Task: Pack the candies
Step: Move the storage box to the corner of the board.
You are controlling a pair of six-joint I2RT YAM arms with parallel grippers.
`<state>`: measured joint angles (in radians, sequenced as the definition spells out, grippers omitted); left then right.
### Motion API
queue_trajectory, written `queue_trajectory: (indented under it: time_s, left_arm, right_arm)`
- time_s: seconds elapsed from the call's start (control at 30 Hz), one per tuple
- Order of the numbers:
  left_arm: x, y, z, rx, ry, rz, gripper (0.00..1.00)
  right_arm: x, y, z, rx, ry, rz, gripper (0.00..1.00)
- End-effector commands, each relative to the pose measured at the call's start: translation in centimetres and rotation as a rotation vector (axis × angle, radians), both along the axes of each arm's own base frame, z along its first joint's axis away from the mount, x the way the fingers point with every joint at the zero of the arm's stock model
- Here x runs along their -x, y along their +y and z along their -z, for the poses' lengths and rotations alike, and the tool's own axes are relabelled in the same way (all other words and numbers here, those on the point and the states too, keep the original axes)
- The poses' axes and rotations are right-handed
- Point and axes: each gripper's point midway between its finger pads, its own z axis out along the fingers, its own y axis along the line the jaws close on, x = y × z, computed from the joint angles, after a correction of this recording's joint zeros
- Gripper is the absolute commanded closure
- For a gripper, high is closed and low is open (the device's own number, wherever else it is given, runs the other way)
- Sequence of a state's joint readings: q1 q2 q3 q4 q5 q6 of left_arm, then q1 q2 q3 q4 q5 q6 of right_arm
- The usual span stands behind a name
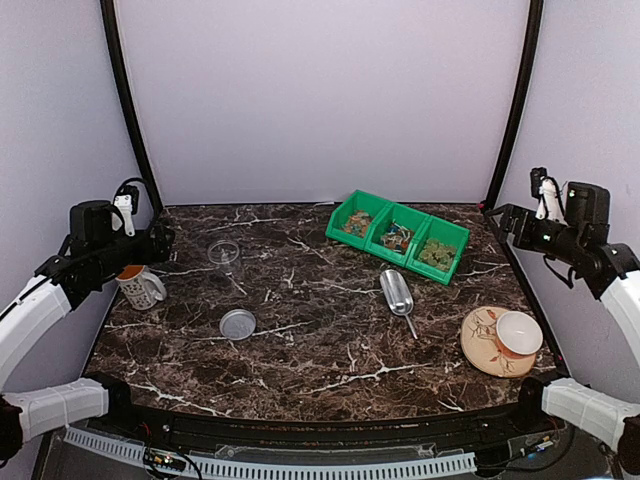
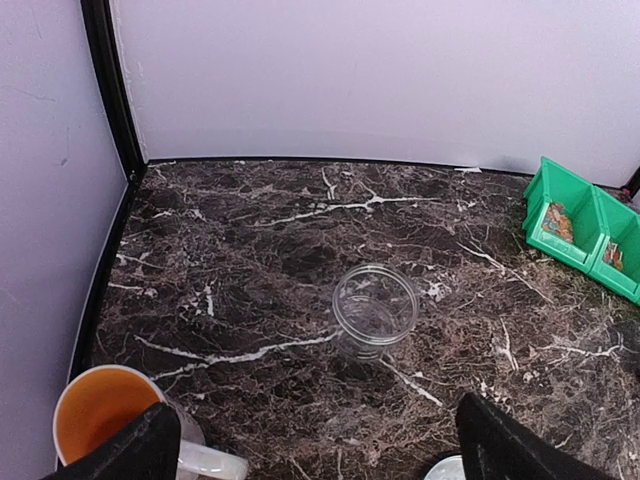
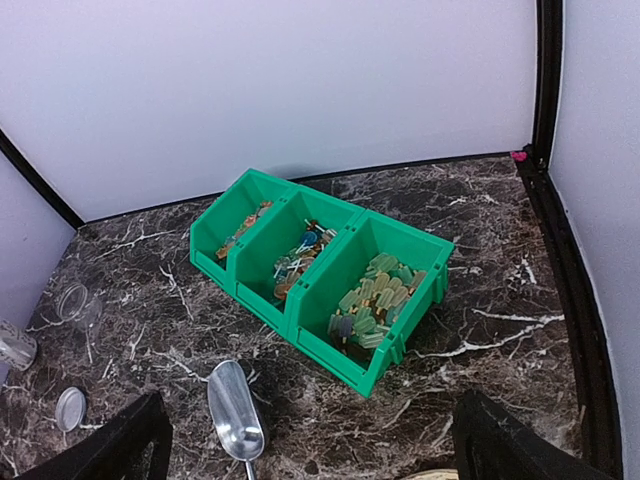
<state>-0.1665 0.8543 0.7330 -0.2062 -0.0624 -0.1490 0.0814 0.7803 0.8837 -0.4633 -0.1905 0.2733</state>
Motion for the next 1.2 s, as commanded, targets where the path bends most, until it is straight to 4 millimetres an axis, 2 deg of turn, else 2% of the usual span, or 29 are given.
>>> queue_trajectory:
  time_s: [0.0,0.13,0.27,0.33,0.6,0.73,0.97,1.0,1.17]
  left_arm:
    - [-0.3,-0.4,-1.3,0.072,-0.014,0.019,0.01]
    - [-0.4,-0.4,-1.3,0.102,-0.002,0.026,0.01]
    - [-0.4,-0.4,-1.5,0.119,-0.003,0.029,0.01]
    - [-0.4,-0.3,-1.4,0.121,-0.001,0.025,0.01]
    - [-0.6,-0.5,-1.1,0.132,0.027,0.028,0.01]
    - [-0.7,-0.4,-0.7,0.129,0.051,0.024,0.01]
    - [-0.8,0.0,0.4,0.118,0.104,-0.005,0.01]
    - [-0.7,-0.1,0.6,0.122,0.121,-0.005,0.01]
    - [0.4,-1.0,2.1,0.119,0.182,0.033,0.01]
  right_arm:
    - [-1.0,0.3,-1.4,-0.087,-0.03,0.004,0.02]
    - [-2.4,-0.1,-0.1,-0.189,0.051,0.076,0.02]
    - [-3.5,1.2,0.5,-0.262,0.069,0.023,0.02]
    - [-4.2,1.1,0.6,-0.286,0.058,0.035,0.02]
    - [-7.4,-0.4,2.7,-0.102,0.156,0.187,0.02]
    - [-9.4,0.7,3.7,-0.049,0.184,0.212,0.02]
    - [-13.0,4.0,6.3,0.001,0.212,0.25,0.02]
    - [-13.6,4.4,7.0,0.019,0.226,0.261,0.02]
    - [-16.1,5.9,7.9,0.067,0.231,0.308,0.02]
